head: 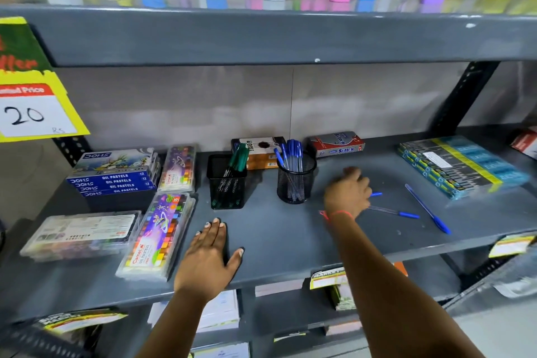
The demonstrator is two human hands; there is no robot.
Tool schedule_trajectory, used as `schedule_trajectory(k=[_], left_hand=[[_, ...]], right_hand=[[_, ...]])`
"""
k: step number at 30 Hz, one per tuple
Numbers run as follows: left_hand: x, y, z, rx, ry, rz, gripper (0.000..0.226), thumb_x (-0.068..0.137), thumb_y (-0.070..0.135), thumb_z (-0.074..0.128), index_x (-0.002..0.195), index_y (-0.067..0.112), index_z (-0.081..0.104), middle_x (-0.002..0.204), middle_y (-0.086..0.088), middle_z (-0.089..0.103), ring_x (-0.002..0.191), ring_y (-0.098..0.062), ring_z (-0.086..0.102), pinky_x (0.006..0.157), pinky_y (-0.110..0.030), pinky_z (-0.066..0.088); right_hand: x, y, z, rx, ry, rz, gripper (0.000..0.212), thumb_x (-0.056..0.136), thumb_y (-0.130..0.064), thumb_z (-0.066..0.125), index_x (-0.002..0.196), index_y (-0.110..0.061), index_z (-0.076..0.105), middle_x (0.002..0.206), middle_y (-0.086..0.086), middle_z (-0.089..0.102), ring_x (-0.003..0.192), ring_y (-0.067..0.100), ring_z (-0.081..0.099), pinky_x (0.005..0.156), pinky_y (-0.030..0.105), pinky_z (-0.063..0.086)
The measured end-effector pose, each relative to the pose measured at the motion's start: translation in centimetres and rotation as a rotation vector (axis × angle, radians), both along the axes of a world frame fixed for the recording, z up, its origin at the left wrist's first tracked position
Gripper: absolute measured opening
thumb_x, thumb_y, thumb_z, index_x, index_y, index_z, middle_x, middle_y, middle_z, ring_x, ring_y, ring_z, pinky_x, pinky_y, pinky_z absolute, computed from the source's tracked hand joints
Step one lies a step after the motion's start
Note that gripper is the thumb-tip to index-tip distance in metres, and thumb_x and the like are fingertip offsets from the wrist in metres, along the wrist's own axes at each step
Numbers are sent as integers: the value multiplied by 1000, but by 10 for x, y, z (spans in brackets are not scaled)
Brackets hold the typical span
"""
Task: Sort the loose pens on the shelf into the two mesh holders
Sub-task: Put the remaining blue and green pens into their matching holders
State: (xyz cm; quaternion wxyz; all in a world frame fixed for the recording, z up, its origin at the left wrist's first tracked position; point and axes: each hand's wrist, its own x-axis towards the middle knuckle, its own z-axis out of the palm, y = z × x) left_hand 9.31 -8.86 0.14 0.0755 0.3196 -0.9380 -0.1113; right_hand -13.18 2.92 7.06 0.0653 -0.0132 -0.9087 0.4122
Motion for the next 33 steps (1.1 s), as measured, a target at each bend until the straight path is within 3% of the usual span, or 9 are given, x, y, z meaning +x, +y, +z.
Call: schedule_trajectory(k=[3,5,10,14,18,23,27,30,33], left_hand=[[-1,0,0,-13,-10,-5,98,64,68,-2,143,13,16,154,-5,14,141,-17,8,111,-26,1],[-1,-1,-1,-14,-24,-6,98,64,68,-3,144,13,14,154,-5,13,141,-17,8,112,-27,1],[-1,0,-2,0,-35,-5,98,64,69,-3,144,14,14,154,-4,12,141,-16,7,112,-27,1],[-1,0,-1,-6,-38,-10,99,63,69,-3,144,13,14,154,-4,12,141,-16,7,112,-27,0],[-1,0,0,-7,-36,-9,100,63,69,-3,144,13,14,154,-4,12,141,-17,8,111,-27,0],[-1,1,3,-8,-38,-7,100,62,69,-5,144,14,11,155,-3,10,141,-15,6,110,-25,-1],[0,1,3,-5,-37,-8,100,62,70,-5,144,15,9,155,-2,9,141,-14,5,108,-23,-2],[0,-1,4,-4,-38,-6,100,62,70,-5,144,15,9,155,-3,9,141,-15,5,107,-23,-3],[-1,1,3,-11,-37,1,98,65,71,-2,144,14,9,155,-2,9,141,-15,5,107,-23,-4]], right_hand=[[-18,25,-27,427,-171,255,38,95,-27,40,132,-18,44,150,14,29,140,33,20,110,51,23],[-22,33,-39,539,-234,370,43,96,-37,37,134,-20,43,155,11,21,143,31,12,113,55,16],[0,33,-55,538,-41,427,41,94,-36,42,125,-11,51,140,13,46,134,32,34,112,46,26],[25,27,-58,495,87,473,34,93,-29,46,114,-5,57,123,17,58,117,35,49,98,39,40],[36,24,-54,521,94,513,28,90,-14,45,115,-6,55,123,17,57,114,36,50,92,40,44],[26,26,-36,550,9,504,37,86,1,41,122,-5,46,128,18,45,112,39,54,88,43,49],[9,22,-24,383,-136,517,38,87,4,38,124,-3,45,125,26,48,108,45,57,90,45,49],[2,22,-5,-31,-246,334,44,85,6,39,128,-5,44,118,30,57,102,45,59,82,39,49],[-6,18,28,-409,-121,157,53,86,4,43,137,-12,39,114,29,61,98,39,60,79,33,46]])
